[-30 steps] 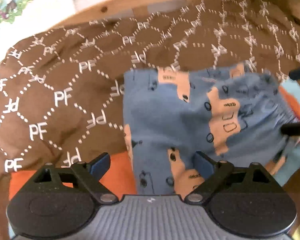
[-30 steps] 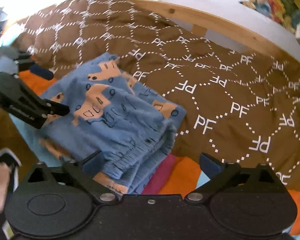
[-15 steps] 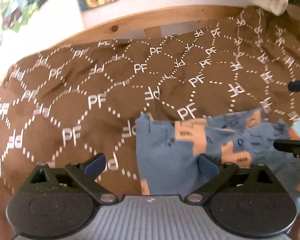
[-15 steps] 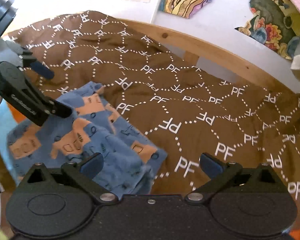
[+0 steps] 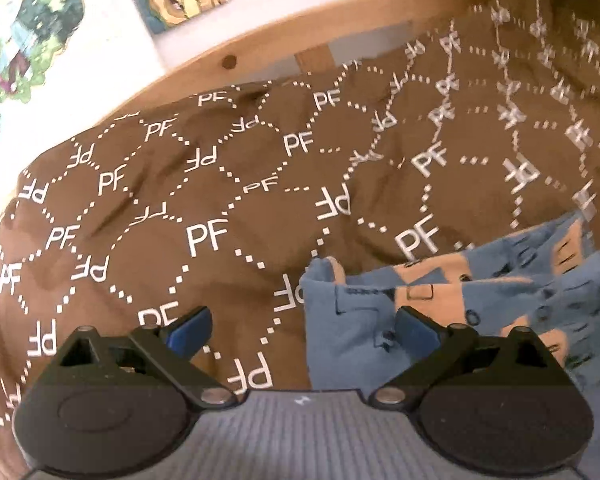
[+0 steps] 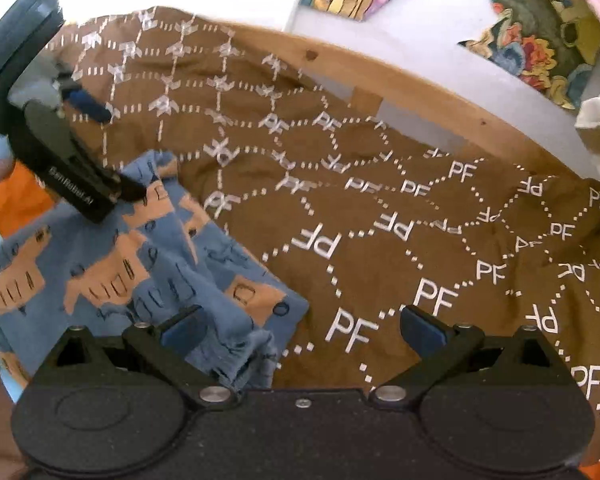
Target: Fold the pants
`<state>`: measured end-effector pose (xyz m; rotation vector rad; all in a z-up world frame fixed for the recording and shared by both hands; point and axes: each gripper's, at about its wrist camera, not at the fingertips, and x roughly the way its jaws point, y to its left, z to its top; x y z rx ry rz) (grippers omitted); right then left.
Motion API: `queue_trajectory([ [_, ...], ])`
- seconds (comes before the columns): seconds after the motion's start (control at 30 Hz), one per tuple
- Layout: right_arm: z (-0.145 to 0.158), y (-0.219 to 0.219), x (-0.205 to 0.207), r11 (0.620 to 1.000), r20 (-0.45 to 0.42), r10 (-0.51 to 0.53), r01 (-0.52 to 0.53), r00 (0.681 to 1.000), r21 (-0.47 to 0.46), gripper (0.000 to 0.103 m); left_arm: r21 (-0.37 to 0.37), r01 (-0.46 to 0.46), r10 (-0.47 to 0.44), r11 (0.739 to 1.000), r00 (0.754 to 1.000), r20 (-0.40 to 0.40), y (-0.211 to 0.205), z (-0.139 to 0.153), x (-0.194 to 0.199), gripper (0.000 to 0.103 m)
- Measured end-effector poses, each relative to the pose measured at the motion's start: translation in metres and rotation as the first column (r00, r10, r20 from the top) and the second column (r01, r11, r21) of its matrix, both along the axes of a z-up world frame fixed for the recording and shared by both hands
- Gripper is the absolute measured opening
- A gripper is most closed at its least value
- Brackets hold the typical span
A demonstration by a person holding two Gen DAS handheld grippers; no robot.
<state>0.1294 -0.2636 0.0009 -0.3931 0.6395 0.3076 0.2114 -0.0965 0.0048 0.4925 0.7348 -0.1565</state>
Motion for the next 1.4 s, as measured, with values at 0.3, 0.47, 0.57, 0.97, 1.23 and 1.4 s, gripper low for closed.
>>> queue_trajectory([
  [0.3, 0.0, -0.005, -0.006, 1.0, 0.002, -0.024, 0.024, 1.0, -0.02, 0.102, -0.023, -0.024, 0.024, 0.999, 1.0, -0.008, 0.004, 0.002, 0.006, 0.101],
  [0.47, 0.011, -0.008, -0.016, 1.0, 0.023, -0.021, 0.02, 1.0, 0.021, 0.102, -0.08, -0.049, 0.046, 0.996, 0.998, -0.036, 0.01, 0.008, 0.003, 0.103],
  [0.57, 0.015, -0.008, -0.022, 0.999, 0.015, -0.015, 0.014, 1.0, 0.05, 0.102, -0.108, -0.061, 0.055, 0.992, 0.997, -0.056, 0.014, 0.01, 0.0, 0.103],
  [0.97, 0.007, -0.004, -0.047, 0.996, -0.058, 0.003, 0.002, 0.998, 0.086, 0.102, -0.254, -0.133, 0.105, 0.958, 0.987, -0.121, 0.05, 0.024, -0.057, 0.103],
  [1.23, -0.007, -0.011, -0.057, 0.993, -0.117, -0.011, 0.024, 0.993, 0.112, 0.102, -0.161, -0.145, 0.111, 0.976, 0.973, -0.205, 0.064, -0.02, -0.1, 0.103],
  [1.4, -0.006, -0.01, -0.062, 0.993, -0.115, -0.007, 0.02, 0.993, 0.112, 0.102, -0.206, -0.191, 0.14, 0.96, 0.961, -0.239, 0.072, -0.015, -0.102, 0.103],
])
